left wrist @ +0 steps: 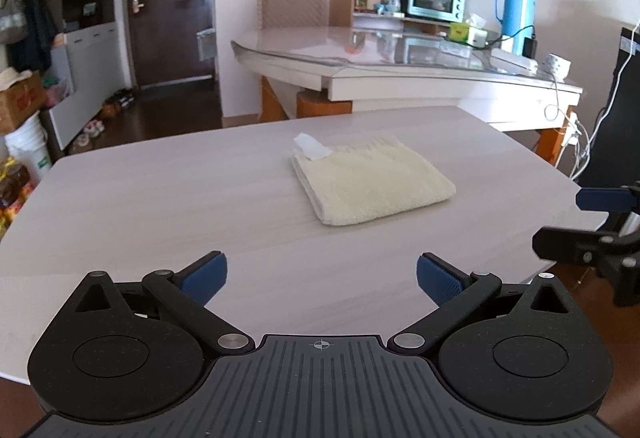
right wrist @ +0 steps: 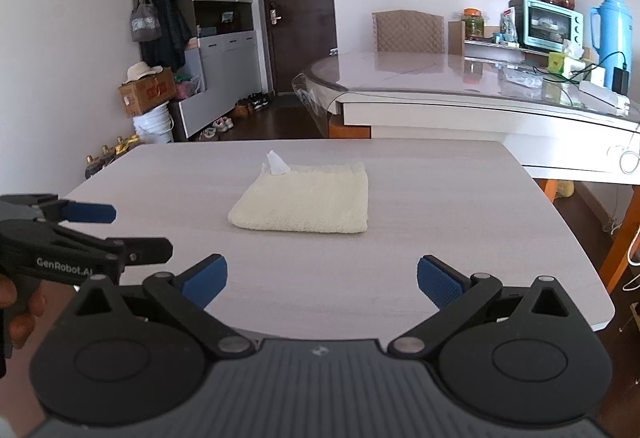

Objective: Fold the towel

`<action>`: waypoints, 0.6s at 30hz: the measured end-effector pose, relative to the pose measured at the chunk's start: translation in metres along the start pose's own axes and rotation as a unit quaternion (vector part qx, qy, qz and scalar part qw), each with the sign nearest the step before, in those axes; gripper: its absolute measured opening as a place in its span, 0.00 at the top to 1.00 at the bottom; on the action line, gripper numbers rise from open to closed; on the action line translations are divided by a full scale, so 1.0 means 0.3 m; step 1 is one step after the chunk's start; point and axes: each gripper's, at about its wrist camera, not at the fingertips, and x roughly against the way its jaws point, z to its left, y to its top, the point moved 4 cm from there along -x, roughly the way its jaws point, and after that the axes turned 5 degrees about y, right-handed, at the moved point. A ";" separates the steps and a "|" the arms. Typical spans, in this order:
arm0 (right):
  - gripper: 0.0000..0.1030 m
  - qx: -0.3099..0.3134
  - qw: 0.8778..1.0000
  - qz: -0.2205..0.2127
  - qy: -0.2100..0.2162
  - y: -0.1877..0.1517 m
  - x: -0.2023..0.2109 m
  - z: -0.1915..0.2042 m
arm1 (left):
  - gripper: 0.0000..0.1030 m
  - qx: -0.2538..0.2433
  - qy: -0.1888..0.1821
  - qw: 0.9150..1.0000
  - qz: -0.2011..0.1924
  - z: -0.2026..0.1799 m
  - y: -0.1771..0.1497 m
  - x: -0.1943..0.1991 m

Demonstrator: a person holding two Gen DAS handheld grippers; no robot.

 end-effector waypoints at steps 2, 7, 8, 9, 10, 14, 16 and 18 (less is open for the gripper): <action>0.01 -0.004 1.000 0.000 -0.002 0.008 -0.001 -0.004 | 0.00 0.006 0.004 1.000 0.000 0.001 0.005 0.003; 0.01 -0.008 1.000 0.003 0.001 0.023 -0.008 -0.009 | 0.00 -0.003 0.018 1.000 -0.001 -0.008 0.003 0.004; 0.01 -0.005 1.000 0.004 0.002 0.025 -0.011 -0.007 | 0.00 -0.004 0.019 1.000 -0.001 -0.010 0.002 0.003; 0.01 -0.004 1.000 0.005 0.004 0.027 -0.014 -0.006 | 0.00 -0.005 0.020 1.000 -0.002 -0.012 0.001 0.002; 0.01 -0.002 1.000 0.007 0.005 0.029 -0.017 -0.004 | 0.00 -0.006 0.019 1.000 0.001 -0.014 -0.003 -0.001; 0.01 0.000 1.000 0.005 0.007 0.041 -0.020 0.000 | 0.00 -0.007 0.022 1.000 0.006 -0.018 -0.016 -0.008; 0.01 -0.001 1.000 0.003 0.007 0.046 -0.019 0.000 | 0.00 -0.005 0.021 1.000 0.006 -0.017 -0.019 -0.007; 0.01 -0.002 1.000 0.003 0.005 0.045 -0.019 -0.004 | 0.00 -0.004 0.020 1.000 0.005 -0.016 -0.023 -0.006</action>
